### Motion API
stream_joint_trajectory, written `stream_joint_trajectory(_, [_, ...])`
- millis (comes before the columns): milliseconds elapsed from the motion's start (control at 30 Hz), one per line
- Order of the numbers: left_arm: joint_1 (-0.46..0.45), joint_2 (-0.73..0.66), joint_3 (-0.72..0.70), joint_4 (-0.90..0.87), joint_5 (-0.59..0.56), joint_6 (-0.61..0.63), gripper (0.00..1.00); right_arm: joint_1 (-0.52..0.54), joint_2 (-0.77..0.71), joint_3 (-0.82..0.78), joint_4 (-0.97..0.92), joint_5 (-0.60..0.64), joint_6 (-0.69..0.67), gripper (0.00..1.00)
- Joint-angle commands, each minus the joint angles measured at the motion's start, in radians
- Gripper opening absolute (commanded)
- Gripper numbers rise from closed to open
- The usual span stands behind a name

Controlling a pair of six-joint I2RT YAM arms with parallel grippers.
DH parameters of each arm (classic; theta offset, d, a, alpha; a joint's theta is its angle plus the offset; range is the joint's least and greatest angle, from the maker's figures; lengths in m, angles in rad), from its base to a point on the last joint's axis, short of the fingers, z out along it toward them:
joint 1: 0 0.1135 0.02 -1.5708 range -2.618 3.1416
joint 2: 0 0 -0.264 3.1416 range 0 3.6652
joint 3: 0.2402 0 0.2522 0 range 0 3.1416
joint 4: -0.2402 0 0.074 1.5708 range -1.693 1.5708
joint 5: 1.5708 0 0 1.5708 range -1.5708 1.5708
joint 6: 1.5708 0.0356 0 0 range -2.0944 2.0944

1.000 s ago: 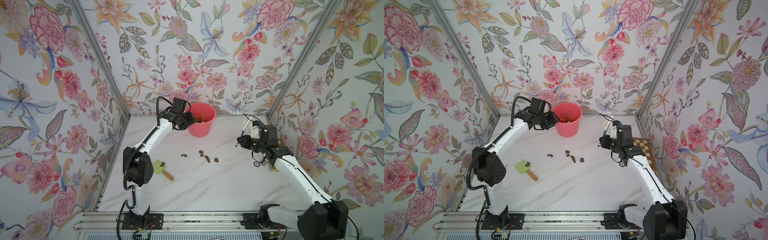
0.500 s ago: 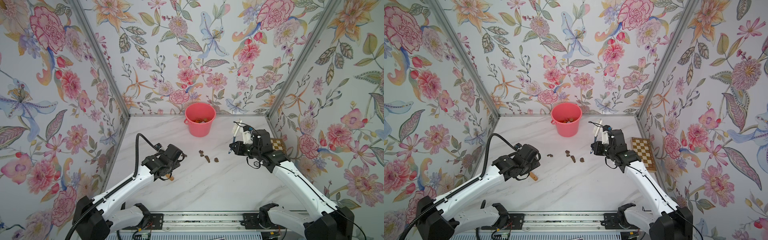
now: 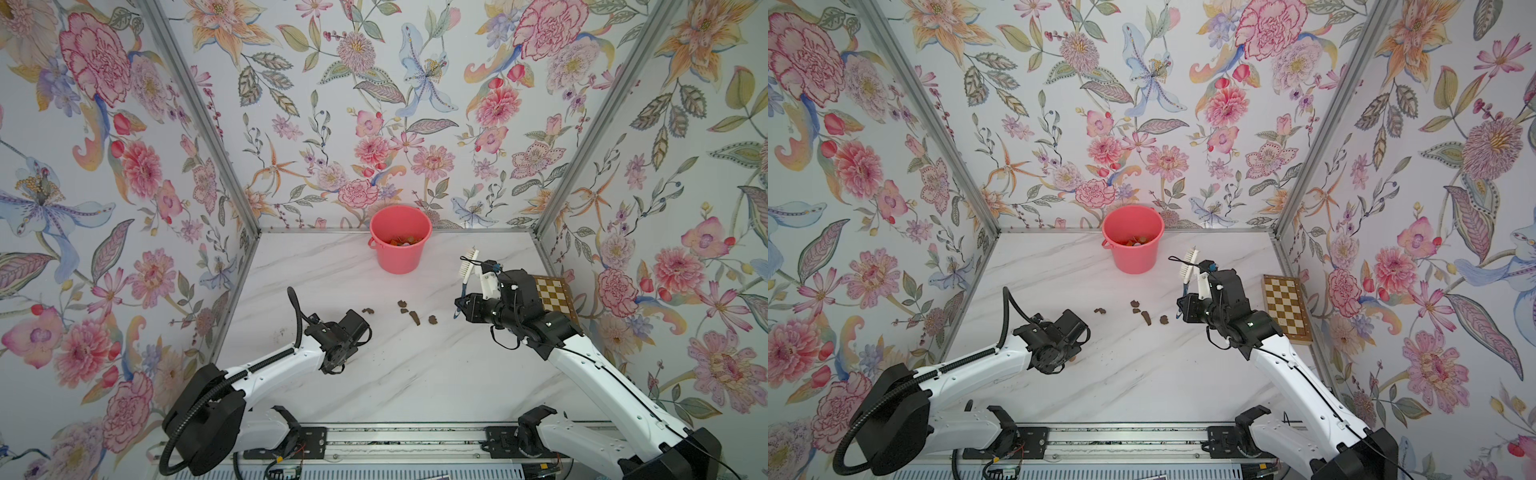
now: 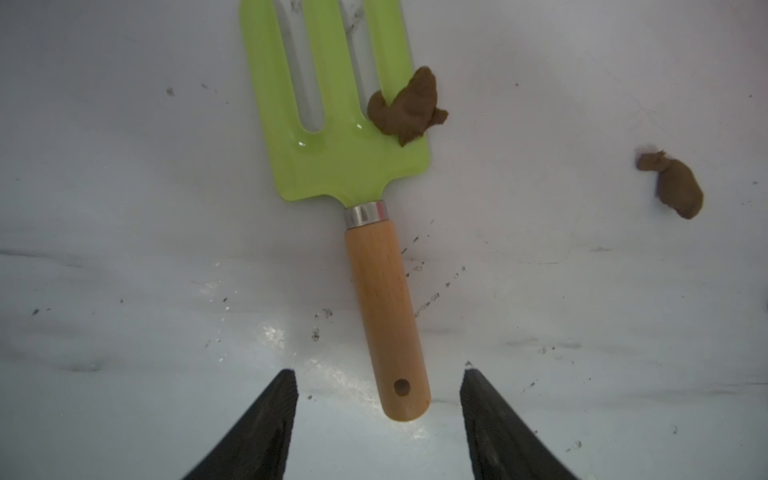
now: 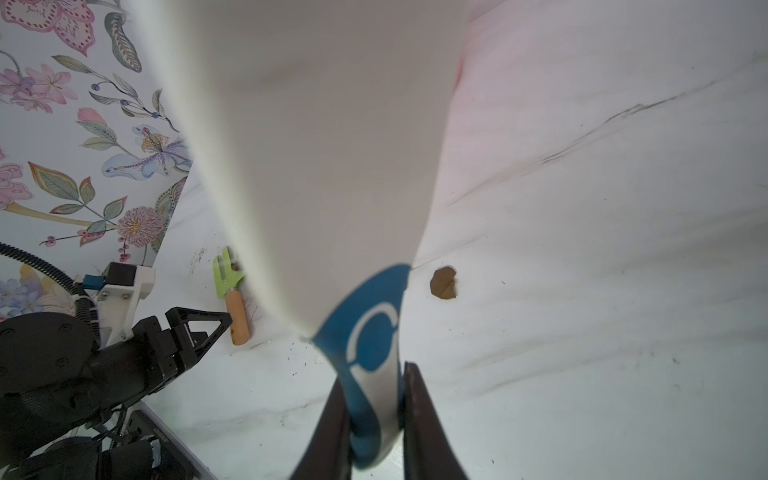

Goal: Brush the soil off the hand trowel and place it into the bucket
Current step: Pick up the hand trowel from the center of the board.

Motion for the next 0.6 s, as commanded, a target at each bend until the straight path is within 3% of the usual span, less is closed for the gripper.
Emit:
stream_joint_trajectory(0, [-0.004,0.046,-0.028,0.09,0.032,-0.033,0.67,0.006,-0.002,0.009,-0.006,0.035,0.013,0.07])
stream_joint_trajectory(100, [-0.001,0.102,-0.019,0.118,0.051,-0.019,0.66,0.006,0.012,0.022,-0.007,0.044,0.016,0.07])
stream_joint_trajectory(567, [-0.007,0.153,-0.018,0.108,0.039,0.003,0.27,0.018,0.046,0.015,0.005,0.034,0.012,0.07])
